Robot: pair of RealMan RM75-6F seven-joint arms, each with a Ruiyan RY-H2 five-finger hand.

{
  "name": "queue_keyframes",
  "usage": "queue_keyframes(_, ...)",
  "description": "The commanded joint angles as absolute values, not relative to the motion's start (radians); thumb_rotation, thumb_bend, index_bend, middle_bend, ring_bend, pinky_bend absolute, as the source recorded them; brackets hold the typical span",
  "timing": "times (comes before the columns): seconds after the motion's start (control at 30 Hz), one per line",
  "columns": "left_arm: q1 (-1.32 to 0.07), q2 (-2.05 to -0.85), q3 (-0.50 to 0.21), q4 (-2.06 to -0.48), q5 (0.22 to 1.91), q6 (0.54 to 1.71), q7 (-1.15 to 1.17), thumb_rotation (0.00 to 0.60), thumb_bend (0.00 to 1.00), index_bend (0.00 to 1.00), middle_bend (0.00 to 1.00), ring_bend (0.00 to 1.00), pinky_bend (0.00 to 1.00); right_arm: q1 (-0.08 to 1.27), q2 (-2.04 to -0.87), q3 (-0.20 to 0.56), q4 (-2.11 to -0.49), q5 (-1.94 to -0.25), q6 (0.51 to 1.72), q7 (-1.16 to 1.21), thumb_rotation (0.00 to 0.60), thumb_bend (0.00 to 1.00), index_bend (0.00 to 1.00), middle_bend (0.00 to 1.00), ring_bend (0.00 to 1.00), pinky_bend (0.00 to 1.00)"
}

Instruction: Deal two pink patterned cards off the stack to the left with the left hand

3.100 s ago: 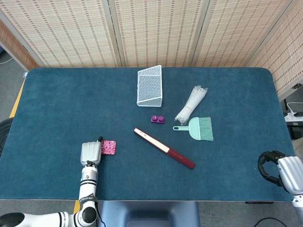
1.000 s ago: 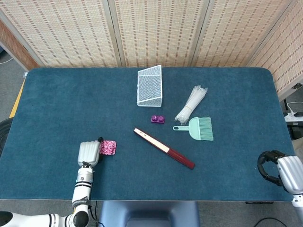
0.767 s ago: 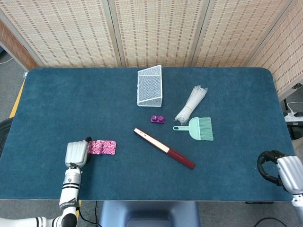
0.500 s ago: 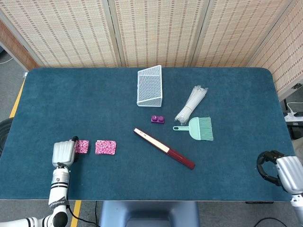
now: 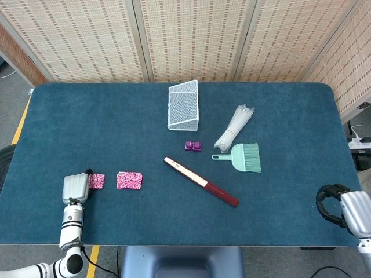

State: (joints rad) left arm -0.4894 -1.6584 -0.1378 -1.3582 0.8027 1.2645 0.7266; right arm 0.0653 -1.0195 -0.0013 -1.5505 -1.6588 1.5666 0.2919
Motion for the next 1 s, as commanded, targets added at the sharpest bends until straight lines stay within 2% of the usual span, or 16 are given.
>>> queue_keyframes(0.03, -0.489, -1.662, -0.141, -1.354, 0.795, 1.259, 0.736, 0.6, 0.34, 0.24, 1.0, 1.0, 1.0, 0.065, -1.019, -0.002, -1.55, -1.66, 1.567, 0.294, 0.6, 0.37, 0.66, 0.58, 0.52, 0.8)
queue_keyframes(0.13, -0.489, -1.657, -0.145, -1.367, 0.785, 1.255, 0.748, 0.6, 0.34, 0.18, 1.0, 1.0, 1.0, 0.065, -1.018, -0.002, -1.55, -1.661, 1.566, 0.296, 0.6, 0.37, 0.66, 0.58, 0.52, 0.8)
queue_keyframes(0.27, -0.486, -1.646, -0.147, -1.397, 0.786, 1.262, 0.757, 0.6, 0.33, 0.16, 1.0, 1.0, 1.0, 0.065, -1.018, -0.002, -1.549, -1.662, 1.568, 0.297, 0.6, 0.37, 0.66, 0.58, 0.52, 0.8)
queue_keyframes(0.57, -0.513, -1.641, -0.139, -1.571, 0.866, 1.279, 0.78, 0.6, 0.33, 0.21, 1.0, 1.0, 1.0, 0.065, -1.021, -0.004, -1.547, -1.665, 1.567, 0.293, 0.6, 0.37, 0.66, 0.58, 0.52, 0.8)
queue_keyframes(1.0, -0.582, -1.759, -0.162, -1.524, 0.814, 1.251, 0.863, 0.6, 0.33, 0.21, 1.0, 1.0, 1.0, 0.064, -1.017, -0.003, -1.543, -1.666, 1.572, 0.306, 0.6, 0.37, 0.66, 0.58, 0.52, 0.8)
